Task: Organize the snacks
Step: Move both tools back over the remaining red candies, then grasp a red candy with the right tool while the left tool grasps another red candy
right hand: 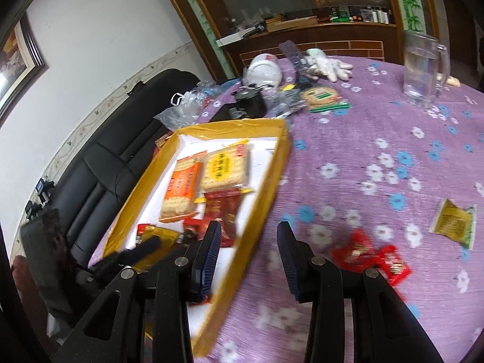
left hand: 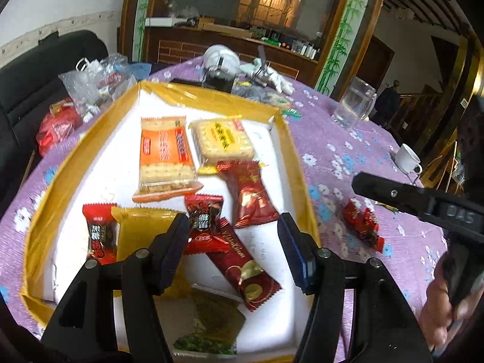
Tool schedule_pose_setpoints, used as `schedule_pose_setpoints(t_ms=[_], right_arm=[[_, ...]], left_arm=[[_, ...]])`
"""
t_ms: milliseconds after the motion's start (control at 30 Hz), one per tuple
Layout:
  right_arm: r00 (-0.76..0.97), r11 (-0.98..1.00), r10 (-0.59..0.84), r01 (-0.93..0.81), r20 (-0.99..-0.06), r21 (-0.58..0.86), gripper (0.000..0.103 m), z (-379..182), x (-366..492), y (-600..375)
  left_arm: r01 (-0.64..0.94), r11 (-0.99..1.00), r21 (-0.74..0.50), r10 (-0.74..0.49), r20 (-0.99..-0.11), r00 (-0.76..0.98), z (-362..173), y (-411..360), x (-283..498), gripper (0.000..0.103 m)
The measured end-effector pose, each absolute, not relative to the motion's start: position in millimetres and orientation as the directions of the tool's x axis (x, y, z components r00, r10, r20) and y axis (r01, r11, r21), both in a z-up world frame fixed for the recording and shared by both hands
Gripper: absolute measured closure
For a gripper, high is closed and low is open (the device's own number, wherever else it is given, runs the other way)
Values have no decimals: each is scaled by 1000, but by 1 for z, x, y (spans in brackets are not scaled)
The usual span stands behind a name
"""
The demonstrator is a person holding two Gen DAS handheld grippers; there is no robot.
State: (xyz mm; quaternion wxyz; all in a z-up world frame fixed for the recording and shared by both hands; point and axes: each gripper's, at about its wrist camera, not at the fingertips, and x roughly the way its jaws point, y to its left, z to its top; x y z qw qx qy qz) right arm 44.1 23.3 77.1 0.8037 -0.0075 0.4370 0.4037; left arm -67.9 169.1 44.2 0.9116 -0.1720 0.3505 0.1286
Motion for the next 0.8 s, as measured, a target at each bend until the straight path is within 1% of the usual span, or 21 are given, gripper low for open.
schedule_pose_setpoints(t_ms=[200,367,533,700,800], right_arm=[[335,734,596,-595,-730,327,62,71,72,-28],[327,755,593,-543,-736,368,62,54,93,-64],[303,769,575,-519,-760,374,65,35,106,-72],[321,788,517,-541,-793,295,65,25,103,-64],[334,797,486,-547,-807,254,73,20,102,-58]], left_arm=[[-319,925,-208,104,-668,737,57,150,-67,43],[-267,941,-208,51,-691,721,55,130,-57,43],[-216,956,-197,15,-706,708,54,108,-51,43],[-179,966,-188,-9,-712,702,53,93,-47,43],[-165,969,-185,-18,-718,696,50,89,-46,43]])
